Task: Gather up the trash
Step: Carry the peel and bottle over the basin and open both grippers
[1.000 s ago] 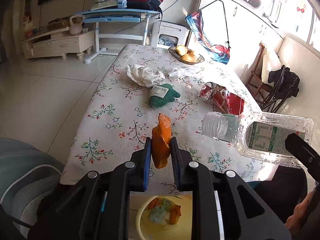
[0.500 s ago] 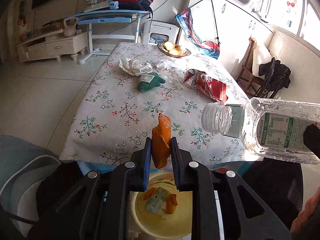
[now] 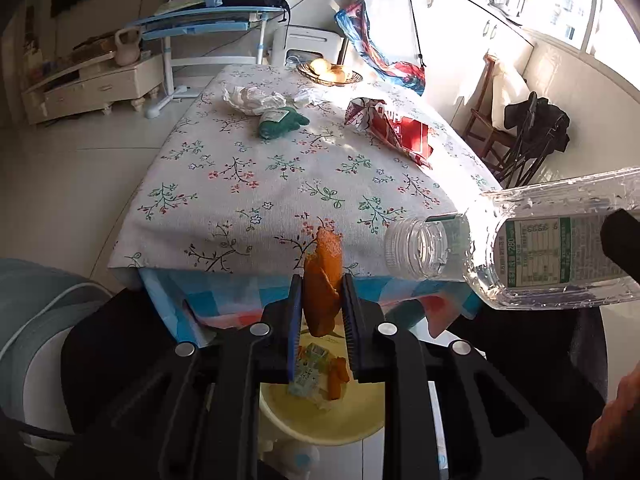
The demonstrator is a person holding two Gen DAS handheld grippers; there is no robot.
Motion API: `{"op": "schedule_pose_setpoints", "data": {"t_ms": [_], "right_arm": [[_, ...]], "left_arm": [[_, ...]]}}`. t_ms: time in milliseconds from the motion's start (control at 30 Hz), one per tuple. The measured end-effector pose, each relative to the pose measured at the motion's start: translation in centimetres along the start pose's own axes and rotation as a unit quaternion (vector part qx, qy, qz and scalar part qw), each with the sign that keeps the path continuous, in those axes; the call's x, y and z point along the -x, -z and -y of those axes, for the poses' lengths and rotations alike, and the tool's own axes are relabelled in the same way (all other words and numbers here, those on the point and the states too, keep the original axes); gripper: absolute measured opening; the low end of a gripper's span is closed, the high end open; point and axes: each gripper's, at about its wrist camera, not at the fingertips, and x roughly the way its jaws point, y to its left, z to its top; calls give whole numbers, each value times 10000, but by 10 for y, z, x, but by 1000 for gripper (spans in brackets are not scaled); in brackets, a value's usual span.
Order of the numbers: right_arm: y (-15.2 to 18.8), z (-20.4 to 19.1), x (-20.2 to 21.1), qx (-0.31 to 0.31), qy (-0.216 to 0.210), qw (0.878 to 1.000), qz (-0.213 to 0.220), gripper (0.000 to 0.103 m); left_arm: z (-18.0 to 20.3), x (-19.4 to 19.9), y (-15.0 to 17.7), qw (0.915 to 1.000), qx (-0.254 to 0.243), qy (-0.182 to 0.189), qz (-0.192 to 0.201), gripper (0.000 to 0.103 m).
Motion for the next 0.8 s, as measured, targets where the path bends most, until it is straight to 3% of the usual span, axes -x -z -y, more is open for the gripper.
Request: {"op": "schedule_pose_setpoints", "data": {"t_ms": [367,800], "right_arm": [[13,4,-6,-183,35,9996,-204,57],[21,0,-11,-196,58,9991,-378,57]], "left_arm": [[8,-13,30,9982,-168,106,-562,19],[-3,7,26,9995,-74,-24,-320,22]]}}
